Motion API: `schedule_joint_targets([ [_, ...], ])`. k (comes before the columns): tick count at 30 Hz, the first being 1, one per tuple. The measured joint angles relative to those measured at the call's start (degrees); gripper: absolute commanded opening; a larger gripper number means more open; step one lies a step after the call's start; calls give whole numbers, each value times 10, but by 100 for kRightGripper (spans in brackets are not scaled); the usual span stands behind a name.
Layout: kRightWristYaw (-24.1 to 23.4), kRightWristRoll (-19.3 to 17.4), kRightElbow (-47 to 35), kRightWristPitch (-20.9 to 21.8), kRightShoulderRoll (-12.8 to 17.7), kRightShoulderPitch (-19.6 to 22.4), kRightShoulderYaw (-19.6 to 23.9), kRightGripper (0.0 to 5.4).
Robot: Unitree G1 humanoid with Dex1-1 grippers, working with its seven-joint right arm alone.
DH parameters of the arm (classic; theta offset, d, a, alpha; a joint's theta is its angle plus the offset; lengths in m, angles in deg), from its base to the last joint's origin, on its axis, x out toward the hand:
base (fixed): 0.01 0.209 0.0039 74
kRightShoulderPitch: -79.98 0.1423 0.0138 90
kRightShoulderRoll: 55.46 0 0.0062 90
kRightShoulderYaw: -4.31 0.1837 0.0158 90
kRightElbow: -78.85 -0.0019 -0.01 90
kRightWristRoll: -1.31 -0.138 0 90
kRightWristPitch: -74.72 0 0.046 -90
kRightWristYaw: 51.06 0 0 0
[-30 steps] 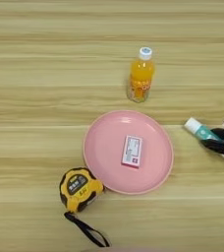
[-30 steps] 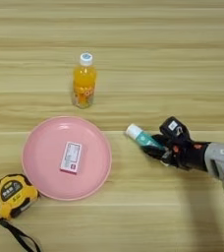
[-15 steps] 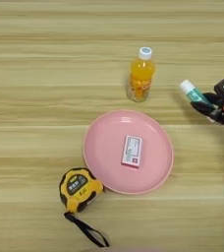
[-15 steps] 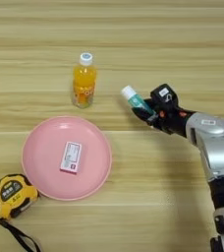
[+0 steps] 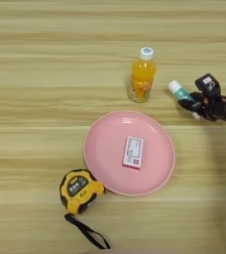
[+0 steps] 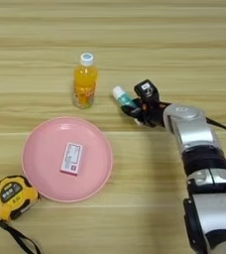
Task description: Move the objects on the table
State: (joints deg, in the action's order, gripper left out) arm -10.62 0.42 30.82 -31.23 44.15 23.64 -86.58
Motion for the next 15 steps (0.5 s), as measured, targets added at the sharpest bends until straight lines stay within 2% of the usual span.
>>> schedule_joint_targets([
  [7,-14,12,69,32,-12,27,-1,168],
  [15,-13,16,96,48,-17,35,-1,168],
])
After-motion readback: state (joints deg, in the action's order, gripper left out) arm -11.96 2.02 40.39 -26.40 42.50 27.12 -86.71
